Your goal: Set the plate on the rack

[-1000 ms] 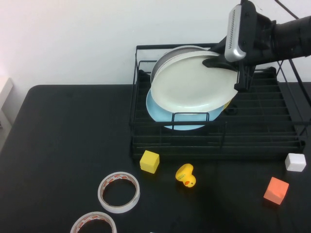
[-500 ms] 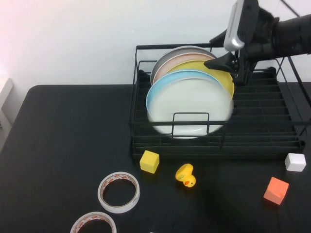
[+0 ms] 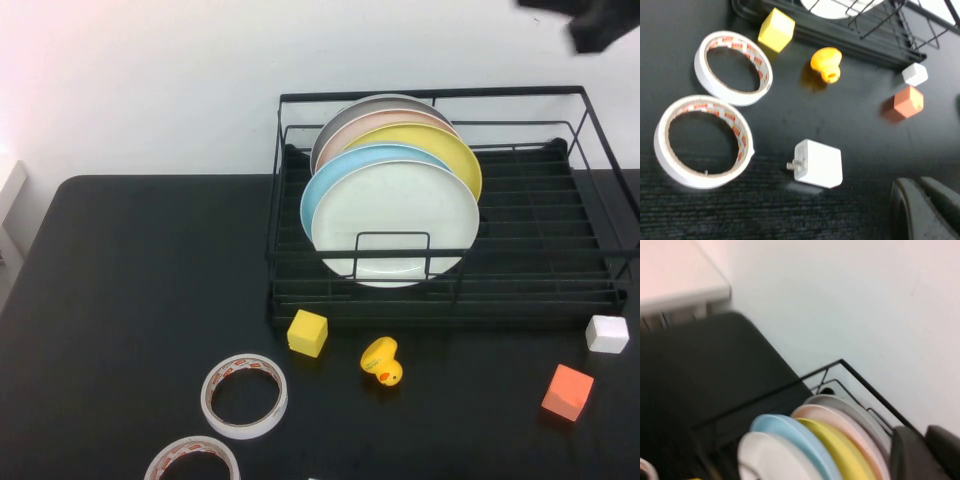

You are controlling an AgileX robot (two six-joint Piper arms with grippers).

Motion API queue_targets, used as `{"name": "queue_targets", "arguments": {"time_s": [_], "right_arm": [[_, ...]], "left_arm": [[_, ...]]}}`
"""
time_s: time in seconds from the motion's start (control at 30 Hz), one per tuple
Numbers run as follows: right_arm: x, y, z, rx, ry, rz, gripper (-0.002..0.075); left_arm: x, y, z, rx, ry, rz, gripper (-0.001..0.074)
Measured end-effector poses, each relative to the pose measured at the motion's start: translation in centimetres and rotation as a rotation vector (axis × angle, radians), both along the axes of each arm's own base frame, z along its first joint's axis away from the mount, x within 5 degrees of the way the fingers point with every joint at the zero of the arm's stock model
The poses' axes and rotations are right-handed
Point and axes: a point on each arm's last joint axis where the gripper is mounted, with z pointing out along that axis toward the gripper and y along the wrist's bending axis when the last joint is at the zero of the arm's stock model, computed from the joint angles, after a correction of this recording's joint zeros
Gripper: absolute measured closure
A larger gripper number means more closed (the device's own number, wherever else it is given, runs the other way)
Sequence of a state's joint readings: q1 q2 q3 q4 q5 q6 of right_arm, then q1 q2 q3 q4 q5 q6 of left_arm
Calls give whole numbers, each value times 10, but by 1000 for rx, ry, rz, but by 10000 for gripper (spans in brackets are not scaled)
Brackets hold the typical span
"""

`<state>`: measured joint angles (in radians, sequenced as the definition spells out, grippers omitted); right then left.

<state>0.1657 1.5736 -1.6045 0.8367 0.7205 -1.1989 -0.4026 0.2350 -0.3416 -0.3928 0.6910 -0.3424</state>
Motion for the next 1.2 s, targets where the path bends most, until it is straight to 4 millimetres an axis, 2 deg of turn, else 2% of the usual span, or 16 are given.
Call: {"name": "queue_targets", "arguments": {"time_s": [0.13, 0.27, 0.4, 0.57, 0.73, 0.97, 1.07, 1.2], "right_arm": [[-44, -11, 15, 57, 17, -37, 711], [-92, -20, 11, 104, -26, -78, 720], [-150, -30, 7, 185, -114, -101, 722], [-207, -38, -11, 227, -165, -101, 725], [-251, -44, -32, 235, -213, -81, 725], [-290, -42, -65, 202, -190, 28, 727], [-291, -44, -80, 188, -174, 14, 727], [-283, -52, -97, 180, -234, -107, 727]], "left_arm": [[-1, 0, -2, 11, 18, -9, 736], [-2, 0, -2, 13, 23, -11, 736], [-2, 0, -2, 14, 24, -12, 736], [-2, 0, -2, 15, 26, -12, 736], [-2, 0, -2, 15, 25, -13, 736], [-2, 0, -2, 15, 25, -13, 737], [-2, 0, -2, 15, 25, -13, 736], [-2, 0, -2, 15, 24, -13, 736]]}}
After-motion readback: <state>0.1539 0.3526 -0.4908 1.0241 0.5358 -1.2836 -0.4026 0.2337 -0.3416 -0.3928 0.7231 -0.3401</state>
